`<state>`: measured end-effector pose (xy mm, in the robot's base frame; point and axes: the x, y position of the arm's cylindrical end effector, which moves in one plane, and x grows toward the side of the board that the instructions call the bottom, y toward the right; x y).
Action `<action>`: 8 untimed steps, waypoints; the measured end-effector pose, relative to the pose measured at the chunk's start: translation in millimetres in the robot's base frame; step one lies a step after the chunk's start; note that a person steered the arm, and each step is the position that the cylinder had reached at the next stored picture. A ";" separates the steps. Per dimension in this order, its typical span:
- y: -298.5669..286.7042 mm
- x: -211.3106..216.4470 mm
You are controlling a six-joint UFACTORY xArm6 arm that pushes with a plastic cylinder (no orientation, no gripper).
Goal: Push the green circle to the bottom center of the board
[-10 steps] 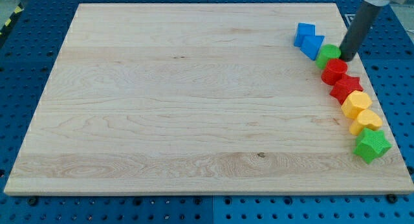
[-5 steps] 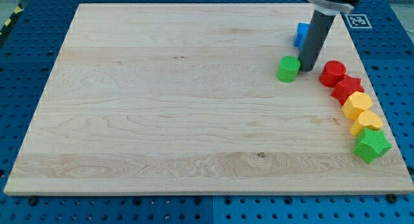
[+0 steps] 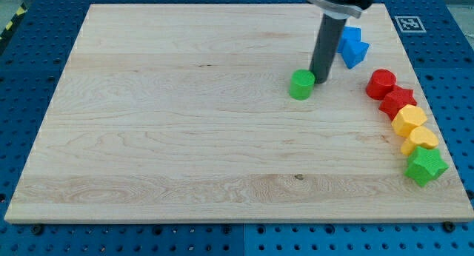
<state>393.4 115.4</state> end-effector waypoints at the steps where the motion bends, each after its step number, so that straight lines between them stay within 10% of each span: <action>1: -36.8 0.0; 8: -54.4 50.1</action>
<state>443.5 61.0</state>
